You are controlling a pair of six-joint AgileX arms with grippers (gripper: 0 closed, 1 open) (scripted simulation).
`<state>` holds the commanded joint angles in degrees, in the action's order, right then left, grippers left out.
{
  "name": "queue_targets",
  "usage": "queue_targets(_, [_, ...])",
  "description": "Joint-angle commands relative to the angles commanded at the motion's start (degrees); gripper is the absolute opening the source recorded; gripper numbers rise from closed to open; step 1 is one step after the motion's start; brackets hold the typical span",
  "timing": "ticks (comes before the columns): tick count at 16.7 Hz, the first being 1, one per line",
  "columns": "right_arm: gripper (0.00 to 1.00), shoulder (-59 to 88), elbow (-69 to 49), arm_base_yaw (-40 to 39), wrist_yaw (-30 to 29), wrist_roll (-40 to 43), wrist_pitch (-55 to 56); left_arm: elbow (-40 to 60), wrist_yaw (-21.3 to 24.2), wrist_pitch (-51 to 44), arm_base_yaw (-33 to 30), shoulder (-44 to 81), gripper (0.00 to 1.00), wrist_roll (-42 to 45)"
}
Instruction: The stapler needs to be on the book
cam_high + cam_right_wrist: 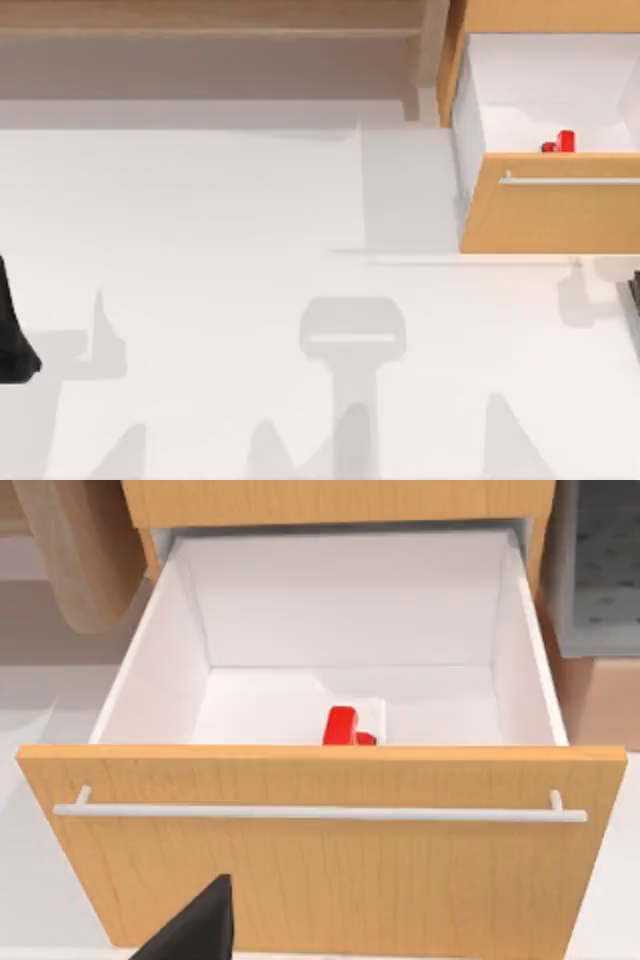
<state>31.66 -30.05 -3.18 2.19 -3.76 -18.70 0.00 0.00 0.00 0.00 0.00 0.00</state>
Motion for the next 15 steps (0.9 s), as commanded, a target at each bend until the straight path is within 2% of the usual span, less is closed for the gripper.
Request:
queue_targets(10, [1.00,64.73,-57.48,-4.30,-0.87,-7.91,-32.62,0.00,0.00,0.00,0.00,0.00,1.00,0.00])
queue_targets(15, [1.00,91.66,-81.43,-4.89,-2.48,-10.79,-46.35,0.00,0.00,0.00,0.00,0.00,1.00,0.00])
